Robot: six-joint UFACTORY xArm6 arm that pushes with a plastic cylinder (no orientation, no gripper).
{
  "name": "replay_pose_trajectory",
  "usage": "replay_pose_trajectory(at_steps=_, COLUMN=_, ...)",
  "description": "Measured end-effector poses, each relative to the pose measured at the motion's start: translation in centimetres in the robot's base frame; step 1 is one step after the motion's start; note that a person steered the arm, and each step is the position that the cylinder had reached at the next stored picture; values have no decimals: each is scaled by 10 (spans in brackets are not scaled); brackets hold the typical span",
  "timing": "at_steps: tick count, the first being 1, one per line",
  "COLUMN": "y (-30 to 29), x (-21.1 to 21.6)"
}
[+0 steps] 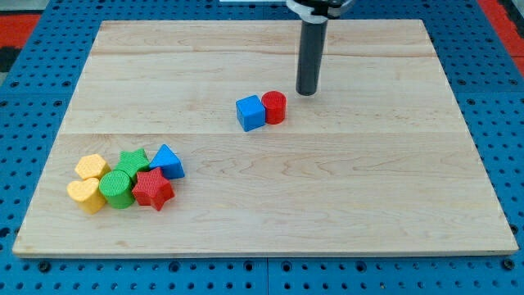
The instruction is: Push red circle slightly down
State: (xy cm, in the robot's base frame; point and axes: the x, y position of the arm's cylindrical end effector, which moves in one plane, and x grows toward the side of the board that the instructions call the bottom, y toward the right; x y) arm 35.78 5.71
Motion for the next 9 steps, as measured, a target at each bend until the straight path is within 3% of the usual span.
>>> replay_pose_trajectory(at_steps=3, y=-6, x=15)
replay_pose_trajectory(at_steps=6, y=-72, x=22)
replay_pose_trajectory(at_steps=9, y=-52, x=78)
